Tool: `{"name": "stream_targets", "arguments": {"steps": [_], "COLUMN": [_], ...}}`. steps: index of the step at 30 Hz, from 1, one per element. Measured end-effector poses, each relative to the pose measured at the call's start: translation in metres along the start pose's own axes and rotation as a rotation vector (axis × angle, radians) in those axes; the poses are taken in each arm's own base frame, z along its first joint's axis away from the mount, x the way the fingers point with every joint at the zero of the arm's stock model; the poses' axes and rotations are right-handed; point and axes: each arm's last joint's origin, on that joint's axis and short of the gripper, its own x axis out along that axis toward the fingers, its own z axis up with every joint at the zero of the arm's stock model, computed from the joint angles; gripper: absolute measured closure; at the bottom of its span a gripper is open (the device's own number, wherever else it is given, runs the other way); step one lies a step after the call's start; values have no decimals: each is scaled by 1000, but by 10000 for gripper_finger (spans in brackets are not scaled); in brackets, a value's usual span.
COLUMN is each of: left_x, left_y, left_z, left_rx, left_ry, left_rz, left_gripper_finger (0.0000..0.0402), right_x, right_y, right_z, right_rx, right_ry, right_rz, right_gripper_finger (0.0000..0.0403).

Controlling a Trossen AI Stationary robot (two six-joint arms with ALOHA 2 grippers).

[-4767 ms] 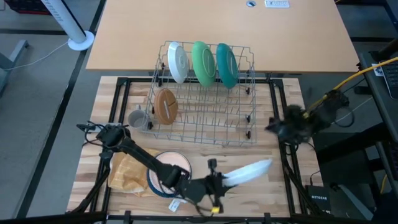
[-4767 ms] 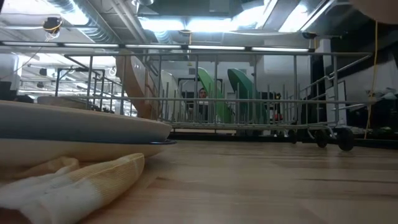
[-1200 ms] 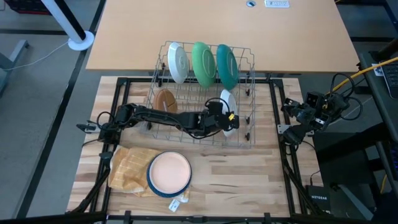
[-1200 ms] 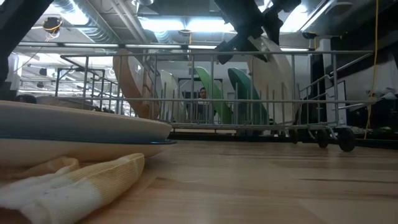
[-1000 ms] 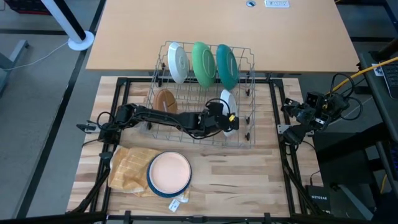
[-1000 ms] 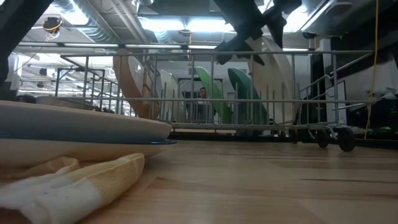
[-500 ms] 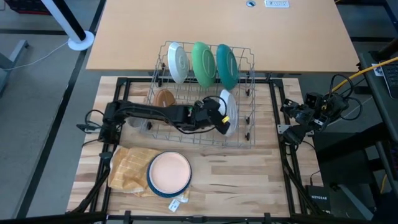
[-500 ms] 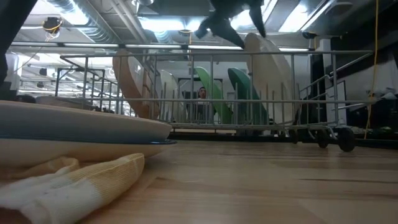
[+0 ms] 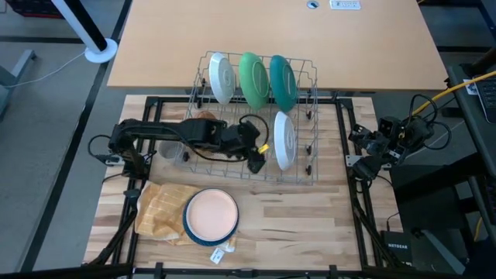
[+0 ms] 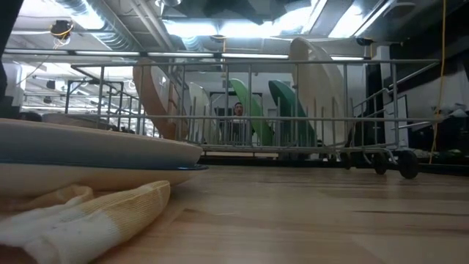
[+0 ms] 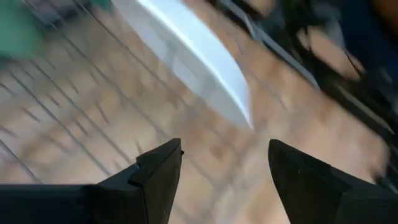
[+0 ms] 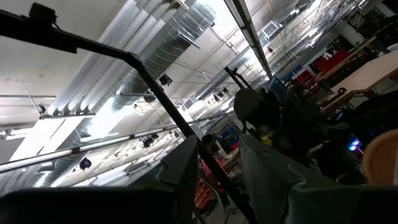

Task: Sort dishes
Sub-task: Put the orange plate in the dish rack

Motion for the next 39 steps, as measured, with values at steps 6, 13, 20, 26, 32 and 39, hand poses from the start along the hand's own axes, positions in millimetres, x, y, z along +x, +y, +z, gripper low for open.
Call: {"name": "stream_targets", "arguments": {"steps": [6, 13, 20, 26, 32, 39], "left_x": [-25, -57, -75, -60, -41, -27], "left_y": [-17, -52, -79, -76, -77, -70], "left_z": [-32, -89, -162, -217, -252, -271], "left_rx": [99, 250, 485, 592, 556, 568], "left_ry": [335, 600, 642, 620, 587, 578], "left_rz": [-223, -331, -306, -132, -204, -235], "left_gripper_finger": [172, 172, 172, 172, 172, 172], "right_x": [10, 31, 50, 65, 76, 81], "right_y": [-1, -1, -2, -1, 1, 1], "right_z": [-14, -39, -61, -76, -86, -92], "right_rx": [1, 9, 17, 18, 36, 44], "right_ry": [74, 167, 187, 183, 156, 152], "right_rz": [-50, -108, -189, -195, -179, -178], "right_gripper_finger": [281, 282, 282, 282, 281, 282]}}
